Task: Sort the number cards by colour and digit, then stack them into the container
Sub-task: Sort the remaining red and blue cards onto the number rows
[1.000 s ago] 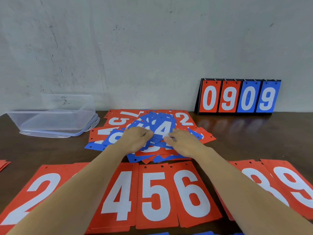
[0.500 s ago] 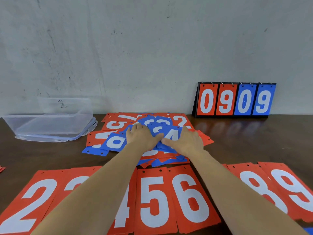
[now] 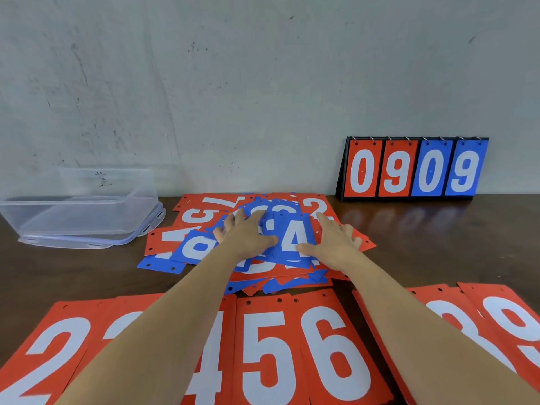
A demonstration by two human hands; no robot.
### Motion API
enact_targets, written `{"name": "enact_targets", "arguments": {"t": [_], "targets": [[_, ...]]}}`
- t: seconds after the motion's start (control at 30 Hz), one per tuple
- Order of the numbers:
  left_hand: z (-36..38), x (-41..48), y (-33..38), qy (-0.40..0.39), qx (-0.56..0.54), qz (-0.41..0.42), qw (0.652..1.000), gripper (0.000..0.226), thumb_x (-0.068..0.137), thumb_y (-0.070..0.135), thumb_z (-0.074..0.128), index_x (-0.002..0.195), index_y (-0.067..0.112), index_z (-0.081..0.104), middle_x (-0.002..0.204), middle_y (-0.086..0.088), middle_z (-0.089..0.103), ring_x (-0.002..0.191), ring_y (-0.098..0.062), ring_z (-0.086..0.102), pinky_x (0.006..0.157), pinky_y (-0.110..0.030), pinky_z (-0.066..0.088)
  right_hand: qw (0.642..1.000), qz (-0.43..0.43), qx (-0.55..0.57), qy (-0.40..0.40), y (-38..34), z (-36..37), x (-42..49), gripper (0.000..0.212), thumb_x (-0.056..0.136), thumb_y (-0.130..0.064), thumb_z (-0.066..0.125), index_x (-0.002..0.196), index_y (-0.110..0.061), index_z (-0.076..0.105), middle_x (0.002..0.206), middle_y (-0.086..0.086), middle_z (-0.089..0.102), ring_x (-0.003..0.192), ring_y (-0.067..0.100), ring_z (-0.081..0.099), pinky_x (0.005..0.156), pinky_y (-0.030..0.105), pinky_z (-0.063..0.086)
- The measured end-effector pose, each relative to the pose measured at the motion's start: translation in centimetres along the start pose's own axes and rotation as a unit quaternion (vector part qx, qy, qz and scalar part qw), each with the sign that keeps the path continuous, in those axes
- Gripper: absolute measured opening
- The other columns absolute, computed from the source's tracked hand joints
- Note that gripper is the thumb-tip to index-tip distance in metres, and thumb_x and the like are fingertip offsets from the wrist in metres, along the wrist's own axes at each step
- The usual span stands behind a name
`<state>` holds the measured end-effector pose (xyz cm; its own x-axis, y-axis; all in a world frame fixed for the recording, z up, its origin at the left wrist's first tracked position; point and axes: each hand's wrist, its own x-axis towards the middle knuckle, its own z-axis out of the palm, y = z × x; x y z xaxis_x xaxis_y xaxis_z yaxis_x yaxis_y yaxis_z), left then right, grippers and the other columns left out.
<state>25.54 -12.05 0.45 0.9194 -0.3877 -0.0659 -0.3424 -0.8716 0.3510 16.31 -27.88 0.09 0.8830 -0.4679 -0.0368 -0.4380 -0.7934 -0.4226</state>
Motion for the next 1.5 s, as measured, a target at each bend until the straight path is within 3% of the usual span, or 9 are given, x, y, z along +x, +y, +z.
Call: {"name": "enact_targets", "arguments": {"t": [0.1,0.23,0.3,0.37,0.5,0.67,1.03,1.3,1.5], "targets": [[0.1,-0.3,0.8,0.074,-0.065,0.032,0.995,0.071,0.082,0.037,0.069,0.142,0.039,0.031,0.141,0.004,0.046,0.136,-0.021,0.031,0.108,-0.041,0.018,1.000,0.010,-0.001,0.008,-0.1,0.0,-0.1,0.095,0.084,-0.057,0.063,0.154,-0.024,0.009,0.158,0.004,0.021,0.144,0.029,0.016,0.112,0.046,0.022],[0.4,-0.6,1.7,0.067,-0.244,0.071,0.965,0.065,0.081,0.011,0.066,0.136,0.025,0.034,0.089,-0.008,0.068,0.085,-0.023,0.061,0.098,-0.046,0.040,0.999,0.009,0.014,0.050,0.2,0.3,-0.2,0.093,0.081,-0.058,0.066,0.151,-0.024,0.017,0.151,0.005,0.033,0.139,0.028,0.024,0.107,0.043,0.026],[0.0,-1.0,2.1,0.060,-0.365,0.065,0.927,0.064,0.079,0.004,0.069,0.131,0.020,0.037,0.094,-0.013,0.070,0.085,-0.027,0.067,0.088,-0.051,0.052,0.994,0.006,0.066,0.086,0.4,0.5,-0.1,0.085,0.078,-0.054,0.070,0.146,-0.026,0.027,0.138,0.001,0.046,0.132,0.024,0.032,0.102,0.041,0.028],[-0.9,-1.4,2.5,0.037,-0.464,0.044,0.884,0.060,0.081,-0.003,0.071,0.129,0.015,0.039,0.106,-0.012,0.069,0.093,-0.027,0.068,0.078,-0.040,0.057,0.976,0.009,0.196,0.096,0.5,0.1,-0.1,0.065,0.080,-0.042,0.075,0.133,-0.026,0.040,0.124,-0.001,0.057,0.121,0.020,0.047,0.102,0.042,0.038],[-2.6,-2.5,2.9,0.037,-0.475,0.053,0.878,0.045,0.080,0.004,0.076,0.119,0.010,0.056,0.105,-0.005,0.070,0.083,-0.016,0.066,0.050,-0.013,0.047,0.929,-0.037,0.351,0.111,0.1,-1.7,-1.1,0.021,0.084,-0.018,0.074,0.089,-0.022,0.053,0.100,0.000,0.065,0.094,0.019,0.066,0.081,0.039,0.057],[-4.0,-4.8,2.8,0.031,-0.488,0.065,0.870,0.014,0.089,0.008,0.066,0.097,0.019,0.071,0.097,0.000,0.074,0.096,-0.024,0.069,0.089,-0.041,0.053,0.918,-0.055,0.365,0.146,0.0,-3.9,-2.9,0.016,0.087,-0.017,0.070,0.098,-0.012,0.059,0.106,0.003,0.067,0.097,0.020,0.066,0.083,0.042,0.057],[-5.4,-11.6,1.9,0.036,-0.538,0.065,0.840,0.014,0.094,0.005,0.058,0.102,0.013,0.066,0.092,0.001,0.073,0.076,-0.007,0.070,0.058,-0.018,0.053,0.915,-0.073,0.367,0.152,1.0,-6.6,-8.8,0.016,0.093,-0.017,0.062,0.098,-0.002,0.058,0.104,0.003,0.068,0.100,0.018,0.066,0.081,0.044,0.058],[-5.8,-16.9,0.3,0.081,-0.524,0.058,0.846,0.015,0.092,0.003,0.061,0.086,0.016,0.065,0.073,0.007,0.074,0.069,-0.011,0.071,0.060,-0.026,0.056,0.916,-0.090,0.352,0.169,1.9,-7.0,-13.0,0.011,0.090,-0.013,0.066,0.096,-0.004,0.064,0.103,0.007,0.070,0.095,0.021,0.068,0.082,0.046,0.058],[-6.0,-20.8,-1.4,0.120,-0.504,0.041,0.855,0.009,0.092,0.012,0.064,0.097,0.019,0.065,0.098,-0.005,0.073,0.087,-0.021,0.072,0.076,-0.039,0.059,0.916,-0.121,0.335,0.188,1.6,-6.9,-16.7,0.024,0.091,-0.019,0.065,0.105,0.000,0.060,0.109,0.003,0.066,0.101,0.015,0.064,0.076,0.033,0.057]]}}
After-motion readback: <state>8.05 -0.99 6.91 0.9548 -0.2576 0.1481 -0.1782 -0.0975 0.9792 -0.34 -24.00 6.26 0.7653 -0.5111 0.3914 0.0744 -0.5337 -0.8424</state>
